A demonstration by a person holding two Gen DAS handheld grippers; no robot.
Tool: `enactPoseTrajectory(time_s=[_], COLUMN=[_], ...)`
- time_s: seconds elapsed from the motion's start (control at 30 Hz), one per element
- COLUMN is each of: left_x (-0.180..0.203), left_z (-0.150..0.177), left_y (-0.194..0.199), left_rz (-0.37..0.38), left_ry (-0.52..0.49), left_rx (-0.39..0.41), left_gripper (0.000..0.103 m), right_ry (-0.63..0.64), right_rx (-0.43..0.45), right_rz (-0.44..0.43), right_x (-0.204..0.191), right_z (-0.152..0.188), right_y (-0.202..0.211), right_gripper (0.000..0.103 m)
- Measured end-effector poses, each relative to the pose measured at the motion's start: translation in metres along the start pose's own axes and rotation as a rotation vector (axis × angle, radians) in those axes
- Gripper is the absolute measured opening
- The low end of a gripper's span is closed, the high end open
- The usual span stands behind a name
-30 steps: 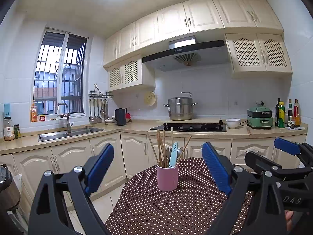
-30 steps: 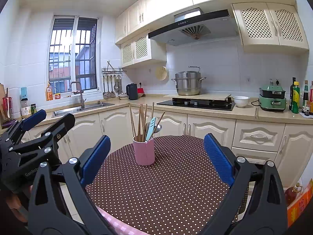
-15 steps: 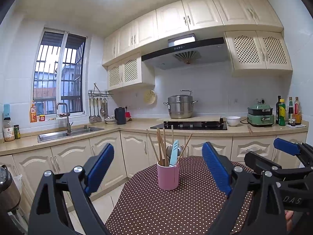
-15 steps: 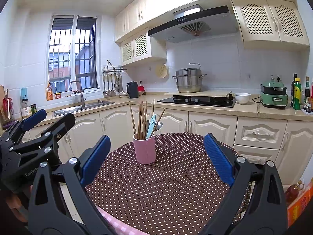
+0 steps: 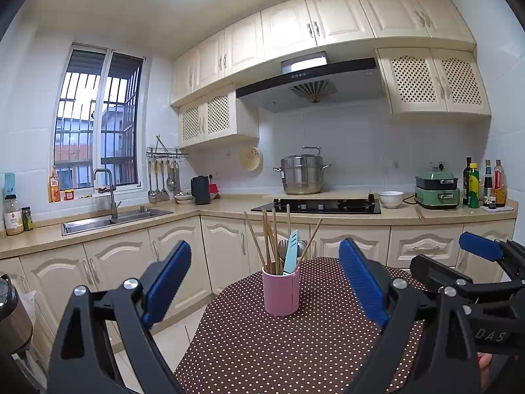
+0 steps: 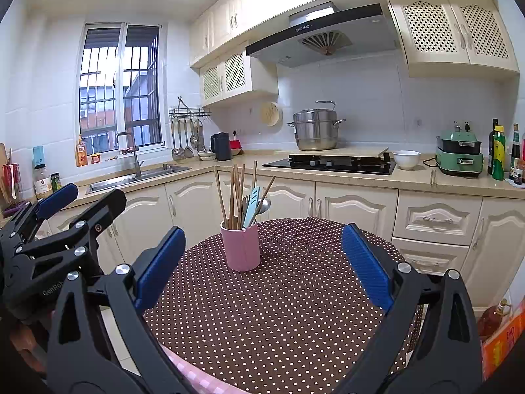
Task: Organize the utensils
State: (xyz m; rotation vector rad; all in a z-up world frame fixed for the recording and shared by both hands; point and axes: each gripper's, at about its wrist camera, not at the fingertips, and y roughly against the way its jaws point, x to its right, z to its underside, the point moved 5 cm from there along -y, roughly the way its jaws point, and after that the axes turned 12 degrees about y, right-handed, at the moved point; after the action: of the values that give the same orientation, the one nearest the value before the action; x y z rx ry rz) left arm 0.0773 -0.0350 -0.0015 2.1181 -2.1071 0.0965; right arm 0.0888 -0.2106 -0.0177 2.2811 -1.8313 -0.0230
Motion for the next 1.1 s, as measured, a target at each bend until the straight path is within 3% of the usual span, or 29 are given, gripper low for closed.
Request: enactPoseTrajectory(time_s=[1.1], left_x=[-0.0035], left_z=[0.0055], left_y=[-0.0058], left_rz=[-0.006], left_ry=[-0.002], left_rx=[-0.009], left_gripper=[0.09], right_ry=[-0.01], right_rx=[-0.015], right_rz=[-0.009], right_x=[-0.0017], right_z=[0.0062], right_y=[-0.0075], right_gripper=[0.094])
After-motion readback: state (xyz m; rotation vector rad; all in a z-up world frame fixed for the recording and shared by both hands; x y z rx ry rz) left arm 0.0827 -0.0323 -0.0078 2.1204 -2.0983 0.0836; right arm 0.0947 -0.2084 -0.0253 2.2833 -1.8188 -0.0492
